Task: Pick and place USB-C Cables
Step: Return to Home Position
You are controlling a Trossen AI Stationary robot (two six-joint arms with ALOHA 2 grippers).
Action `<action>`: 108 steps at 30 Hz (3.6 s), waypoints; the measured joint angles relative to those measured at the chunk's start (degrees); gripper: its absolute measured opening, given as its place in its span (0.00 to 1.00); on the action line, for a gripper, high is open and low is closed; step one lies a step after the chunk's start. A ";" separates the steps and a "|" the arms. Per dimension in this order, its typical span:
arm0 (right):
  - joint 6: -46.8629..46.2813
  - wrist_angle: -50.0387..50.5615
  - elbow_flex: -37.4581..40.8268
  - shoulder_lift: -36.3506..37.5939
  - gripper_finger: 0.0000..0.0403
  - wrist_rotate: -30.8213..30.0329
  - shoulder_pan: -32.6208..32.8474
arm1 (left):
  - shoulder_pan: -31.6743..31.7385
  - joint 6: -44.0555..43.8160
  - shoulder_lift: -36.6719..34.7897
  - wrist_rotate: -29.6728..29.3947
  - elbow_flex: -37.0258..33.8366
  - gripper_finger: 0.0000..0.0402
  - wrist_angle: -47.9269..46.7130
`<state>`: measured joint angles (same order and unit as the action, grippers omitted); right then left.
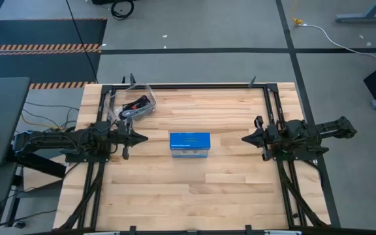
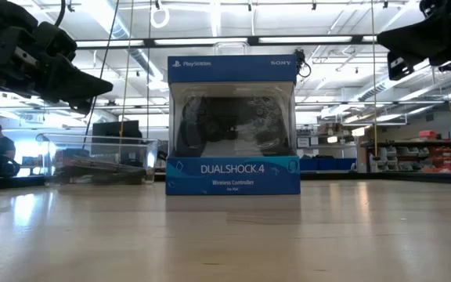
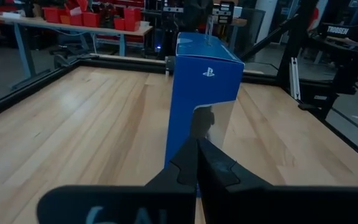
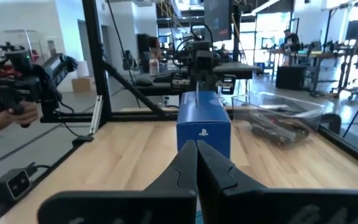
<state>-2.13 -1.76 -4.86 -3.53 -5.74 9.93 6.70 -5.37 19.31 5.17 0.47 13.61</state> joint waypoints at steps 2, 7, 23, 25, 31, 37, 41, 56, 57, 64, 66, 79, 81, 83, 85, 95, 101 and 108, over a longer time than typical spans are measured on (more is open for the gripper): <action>1.22 -0.05 0.00 0.00 0.01 0.00 -0.02 | 0.00 0.03 0.00 -0.52 -0.02 0.02 0.11; 2.10 -6.15 2.94 0.00 0.01 1.48 -1.50 | 0.00 1.19 0.00 -2.01 -0.02 0.02 0.24; -1.57 -10.46 4.48 -0.17 0.02 3.02 -8.98 | 0.00 1.95 0.15 -2.15 -0.04 0.02 1.13; -2.01 -10.91 4.48 -0.19 0.02 1.45 -8.96 | 0.00 1.80 0.15 -2.14 -0.04 0.02 1.16; -2.34 -11.06 4.48 -0.18 0.04 0.81 -8.96 | 0.00 1.53 0.15 -2.14 -0.07 0.02 1.16; -4.16 -11.06 4.48 -0.20 0.03 0.83 -8.96 | 0.00 1.54 0.15 -2.14 -0.07 0.03 1.15; -4.16 -11.06 4.48 -0.20 0.04 0.83 -8.96 | 0.00 1.55 0.15 -2.12 -0.07 0.04 1.14; -4.16 -11.04 4.48 -0.19 0.04 0.87 -8.96 | 0.00 1.57 0.15 -2.12 -0.09 0.05 1.14; -4.16 -11.04 4.48 -0.18 0.04 0.87 -8.96 | 0.00 1.57 0.15 -2.12 -0.09 0.04 1.14; -4.16 -11.04 4.48 -0.20 0.04 0.90 -8.96 | 0.00 1.57 0.15 -2.12 -0.09 0.04 1.14; -4.16 -11.04 4.48 -0.20 0.04 0.90 -8.96 | 0.00 1.57 0.15 -2.12 -0.09 0.04 1.14; -4.16 -11.04 4.48 -0.20 0.04 0.90 -8.96 | -0.02 1.56 0.15 -2.12 -0.09 0.05 1.14; -4.16 -11.04 4.48 -0.20 0.04 0.90 -8.96 | -0.02 1.59 0.15 -2.12 -0.09 0.05 1.14; -4.16 -11.04 4.48 -0.20 0.04 0.90 -8.96 | -0.01 1.57 0.15 -2.12 -0.09 0.05 1.14; -4.16 -11.04 4.48 -0.20 0.04 0.90 -8.96 | -0.02 1.57 0.16 -2.12 -0.09 0.05 1.14; -4.16 -11.04 4.48 -0.20 0.04 0.90 -8.96 | -0.02 1.59 0.17 -2.10 -0.09 0.05 1.14; -4.16 -11.02 4.48 -0.20 0.04 0.90 -8.96 | -0.02 1.55 0.17 -2.12 -0.09 0.05 1.14; -4.16 -11.02 4.48 -0.20 0.04 0.90 -8.96 | -0.01 1.60 0.17 -2.10 -0.09 0.05 1.14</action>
<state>-6.28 -12.78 -0.38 -3.73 -4.84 0.97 6.69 -3.77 19.49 3.07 0.38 14.74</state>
